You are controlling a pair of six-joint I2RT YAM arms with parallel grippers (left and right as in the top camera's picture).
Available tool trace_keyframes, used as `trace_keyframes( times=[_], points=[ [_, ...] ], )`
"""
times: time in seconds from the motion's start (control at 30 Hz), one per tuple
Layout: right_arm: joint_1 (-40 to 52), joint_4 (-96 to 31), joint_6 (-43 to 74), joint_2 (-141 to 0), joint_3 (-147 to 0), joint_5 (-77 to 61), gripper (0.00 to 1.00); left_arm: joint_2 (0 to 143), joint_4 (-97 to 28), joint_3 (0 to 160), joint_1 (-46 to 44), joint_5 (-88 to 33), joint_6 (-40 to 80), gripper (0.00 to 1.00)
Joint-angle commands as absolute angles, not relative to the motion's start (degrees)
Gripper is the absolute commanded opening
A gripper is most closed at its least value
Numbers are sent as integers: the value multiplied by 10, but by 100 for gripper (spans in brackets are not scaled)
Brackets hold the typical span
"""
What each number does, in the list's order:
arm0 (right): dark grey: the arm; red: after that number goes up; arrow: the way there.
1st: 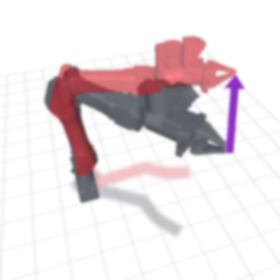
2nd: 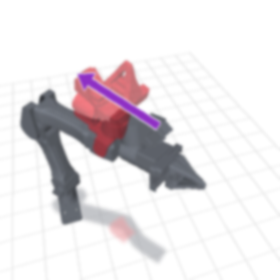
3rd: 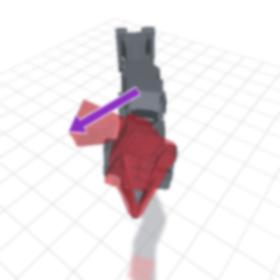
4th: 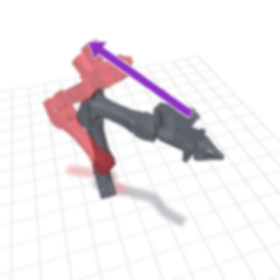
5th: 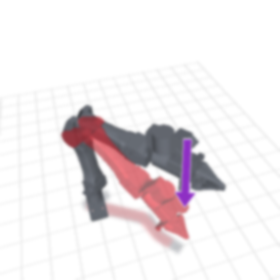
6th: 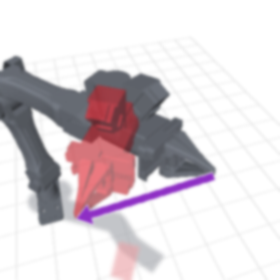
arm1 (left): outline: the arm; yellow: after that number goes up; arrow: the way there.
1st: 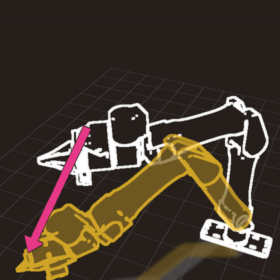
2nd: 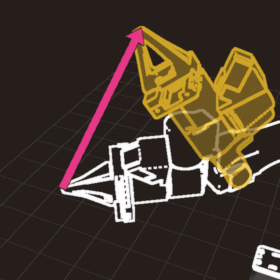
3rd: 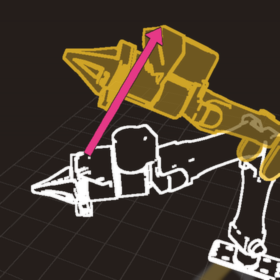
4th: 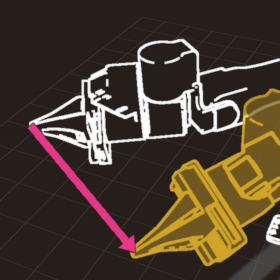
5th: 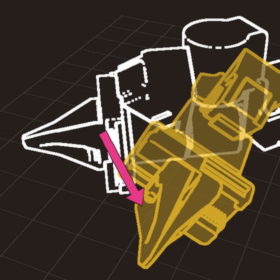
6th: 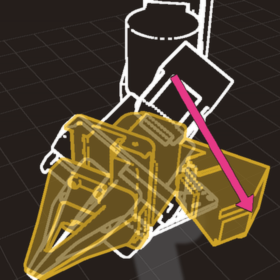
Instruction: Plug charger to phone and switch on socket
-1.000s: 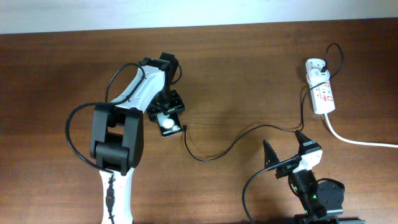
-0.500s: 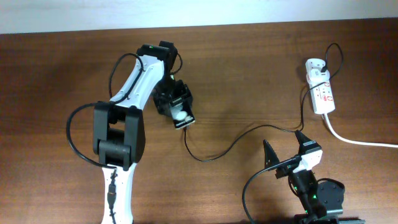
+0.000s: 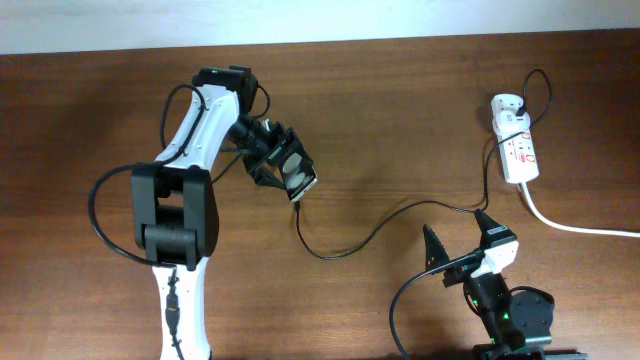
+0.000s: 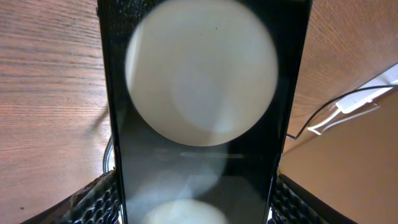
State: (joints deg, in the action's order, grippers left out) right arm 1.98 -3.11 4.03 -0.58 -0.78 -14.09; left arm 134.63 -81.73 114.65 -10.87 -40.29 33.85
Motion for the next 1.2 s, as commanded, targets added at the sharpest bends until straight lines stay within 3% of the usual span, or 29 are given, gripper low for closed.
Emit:
trace_keyframes(
  times=[0.0, 0.5, 0.6, 0.73, 0.87, 0.93, 1.03, 1.17],
  points=[
    [22, -32, 38, -2, -3, -146, 99, 1350, -821, 1162, -106, -437, 325, 0],
    [22, -29, 46, -2, -3, -192, 99, 1350, -815, 1162, -107, -406, 326, 0],
    [22, -28, 378, -10, -3, -322, 99, 1350, -806, 1162, -112, -362, 339, 0],
    [22, -27, 519, -20, -3, -327, 99, 1350, -789, 1162, -124, -348, 354, 0],
    [23, -22, 491, -58, -3, -356, 100, 1350, -776, 1162, -129, -347, 354, 0],
    [31, 6, 482, -104, -3, -356, 95, 1350, -772, 1162, -129, -347, 354, 0],
    [97, 122, 482, -228, -9, -318, 95, 1350, -769, 1162, -129, -347, 354, 0],
    [225, 154, 443, -432, -95, -191, 92, 1350, -767, 1162, -129, -347, 354, 0]
  ],
)
